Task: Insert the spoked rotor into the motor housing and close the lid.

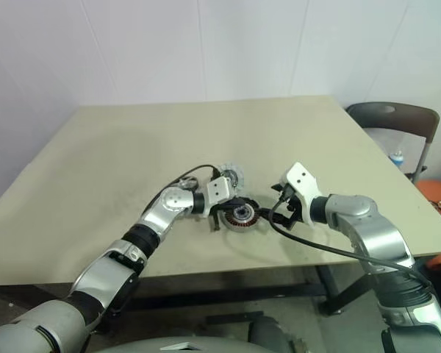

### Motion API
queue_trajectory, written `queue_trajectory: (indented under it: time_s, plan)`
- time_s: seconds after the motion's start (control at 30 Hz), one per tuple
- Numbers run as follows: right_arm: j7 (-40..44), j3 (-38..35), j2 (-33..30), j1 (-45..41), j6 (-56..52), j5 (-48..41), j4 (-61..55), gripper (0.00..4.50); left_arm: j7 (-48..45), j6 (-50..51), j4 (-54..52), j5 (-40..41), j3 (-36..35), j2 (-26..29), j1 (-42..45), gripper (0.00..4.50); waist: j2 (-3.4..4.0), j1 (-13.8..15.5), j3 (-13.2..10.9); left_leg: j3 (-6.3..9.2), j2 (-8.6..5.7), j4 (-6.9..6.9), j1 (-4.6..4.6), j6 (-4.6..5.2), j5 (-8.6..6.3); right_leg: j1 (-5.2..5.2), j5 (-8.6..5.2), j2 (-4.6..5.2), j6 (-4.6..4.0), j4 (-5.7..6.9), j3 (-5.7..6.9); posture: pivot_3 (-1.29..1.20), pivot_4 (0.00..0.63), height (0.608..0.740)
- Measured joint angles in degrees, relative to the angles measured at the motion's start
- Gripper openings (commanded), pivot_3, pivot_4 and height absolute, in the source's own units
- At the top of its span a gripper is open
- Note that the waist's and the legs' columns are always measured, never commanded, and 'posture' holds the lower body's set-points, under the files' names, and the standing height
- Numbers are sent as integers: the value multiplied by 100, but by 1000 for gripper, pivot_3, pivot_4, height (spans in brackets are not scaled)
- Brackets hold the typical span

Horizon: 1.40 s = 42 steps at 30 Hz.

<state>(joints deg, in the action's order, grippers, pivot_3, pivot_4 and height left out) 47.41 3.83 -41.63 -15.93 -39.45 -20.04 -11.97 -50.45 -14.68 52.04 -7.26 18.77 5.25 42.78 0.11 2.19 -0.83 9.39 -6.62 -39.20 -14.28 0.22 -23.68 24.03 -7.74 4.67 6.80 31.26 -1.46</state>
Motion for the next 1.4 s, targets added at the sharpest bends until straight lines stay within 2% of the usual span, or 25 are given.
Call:
queue_trajectory:
  time_s: [0.27, 0.4, 0.57, 0.7, 0.83, 0.93, 1.1, 1.2, 1.4]
  plan:
    - [15, 2, 7, -33, 1, 75, 58, 4500, -331, -85, -101, 94, -44, 74, -93, 31, 4, 17, 3, 0, 8, 2, -2, -10, 5, 6, 13, -6, -21, 2, 1, 0, 0, 740]
    - [24, 5, 29, -38, 2, 76, 114, 4500, -653, 55, -201, 572, -328, -95, -299, 31, 2, 24, 2, 0, 5, 0, -9, -36, 20, 45, 14, -2, -23, 1, 1, 0, 0, 740]
    - [104, 17, 165, -98, 6, 54, 168, 4500, -1291, 556, -882, 1274, -612, -157, -511, 31, 3, 16, 2, -2, 3, 3, -37, -33, 17, 73, 14, -1, -24, -8, 0, 0, 0, 740]
    - [163, 41, 212, -181, 7, 51, 202, 4500, -1571, 1077, -1651, 1670, -736, 130, -738, 31, 4, 3, 1, -5, 5, 7, -38, -33, 17, 78, 14, -2, -24, -7, 0, 0, 0, 740]
    - [210, 283, 310, -389, 4, 94, 203, 4500, -1717, 1644, -2467, 1907, -798, 644, -1258, 31, 6, 0, -1, -9, 9, 8, -34, -33, 17, 80, 14, -7, -25, -1, -2, 0, 0, 740]
    - [200, 598, 641, -746, 49, 180, 224, 4500, -1565, 1952, -3060, 1972, -924, 1008, -1638, 31, 6, 1, -1, -10, 9, 7, -32, -34, 17, 80, 14, -6, -25, 3, -2, 0, 0, 740]
    - [219, 969, 984, -1207, 182, 298, 352, 4500, -1056, 2211, -3713, 2090, -1237, 1245, -2138, 31, 6, 13, -1, -11, 7, 9, -37, -35, 16, 86, 14, -6, -25, 0, -1, 0, 0, 740]
    - [263, 1102, 1098, -1380, 289, 389, 569, 4500, -580, 2305, -3903, 2157, -1554, 1320, -2410, 593, 6, 8, -1, -18, 7, 11, -43, -39, 13, 100, 14, -5, -26, 2, 0, 0, 0, 740]
    - [422, 1166, 1148, -1596, 481, 502, 869, 4500, 183, 2565, -4120, 2224, -1910, 1387, -2863, 2555, 6, 1, -1, -25, 8, 12, -80, -40, 13, 139, 19, -5, -33, 3, 0, 0, 0, 740]
